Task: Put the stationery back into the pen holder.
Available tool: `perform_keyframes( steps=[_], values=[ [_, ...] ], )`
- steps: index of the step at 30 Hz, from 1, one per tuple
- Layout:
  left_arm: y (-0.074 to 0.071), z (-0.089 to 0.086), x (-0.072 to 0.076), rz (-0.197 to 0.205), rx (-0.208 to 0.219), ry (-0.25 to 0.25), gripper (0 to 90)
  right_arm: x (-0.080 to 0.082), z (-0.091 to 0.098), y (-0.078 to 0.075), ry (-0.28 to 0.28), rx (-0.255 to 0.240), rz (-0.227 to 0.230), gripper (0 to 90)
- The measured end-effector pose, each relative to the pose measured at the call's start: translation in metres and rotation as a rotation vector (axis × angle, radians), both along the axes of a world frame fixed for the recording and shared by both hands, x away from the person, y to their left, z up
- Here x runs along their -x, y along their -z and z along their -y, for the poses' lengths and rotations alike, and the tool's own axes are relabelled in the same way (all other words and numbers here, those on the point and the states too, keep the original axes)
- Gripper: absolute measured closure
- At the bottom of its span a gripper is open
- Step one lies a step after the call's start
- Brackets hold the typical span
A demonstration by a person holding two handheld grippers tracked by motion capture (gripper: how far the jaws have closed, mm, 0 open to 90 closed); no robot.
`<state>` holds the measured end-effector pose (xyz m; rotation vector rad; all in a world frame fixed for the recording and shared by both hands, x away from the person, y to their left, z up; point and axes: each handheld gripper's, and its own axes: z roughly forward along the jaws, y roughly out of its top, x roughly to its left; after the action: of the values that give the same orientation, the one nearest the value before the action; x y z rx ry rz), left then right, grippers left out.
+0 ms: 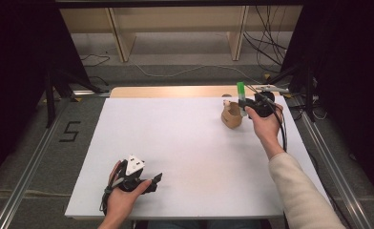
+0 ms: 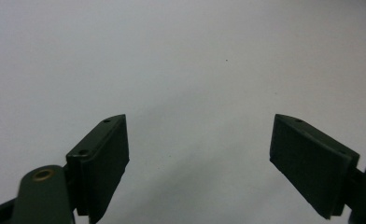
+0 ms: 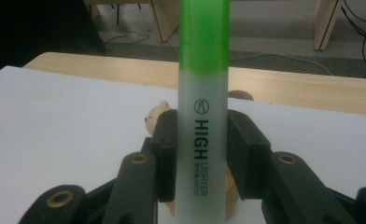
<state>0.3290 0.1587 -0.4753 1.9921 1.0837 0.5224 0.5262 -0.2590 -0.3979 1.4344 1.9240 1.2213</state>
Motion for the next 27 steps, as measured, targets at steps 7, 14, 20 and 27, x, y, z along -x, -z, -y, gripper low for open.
perform_keyframes(
  steps=[7, 14, 20, 27],
  values=[
    [0.0, 0.0, 0.0, -0.002, -0.003, 0.002, 19.9, -0.003, 0.0, 0.002, 0.008, -0.002, 0.009, 66.4],
    [0.0, 0.001, 0.0, -0.001, -0.002, 0.004, 19.9, -0.005, 0.0, 0.003, 0.011, -0.003, 0.024, 66.4],
    [0.0, 0.0, 0.0, 0.0, -0.003, 0.004, 19.9, -0.008, -0.002, 0.004, 0.007, 0.003, 0.051, 66.4],
    [0.0, 0.0, 0.0, 0.001, 0.001, 0.002, 19.9, -0.012, -0.005, 0.005, 0.009, -0.003, 0.058, 66.4]
  ],
)
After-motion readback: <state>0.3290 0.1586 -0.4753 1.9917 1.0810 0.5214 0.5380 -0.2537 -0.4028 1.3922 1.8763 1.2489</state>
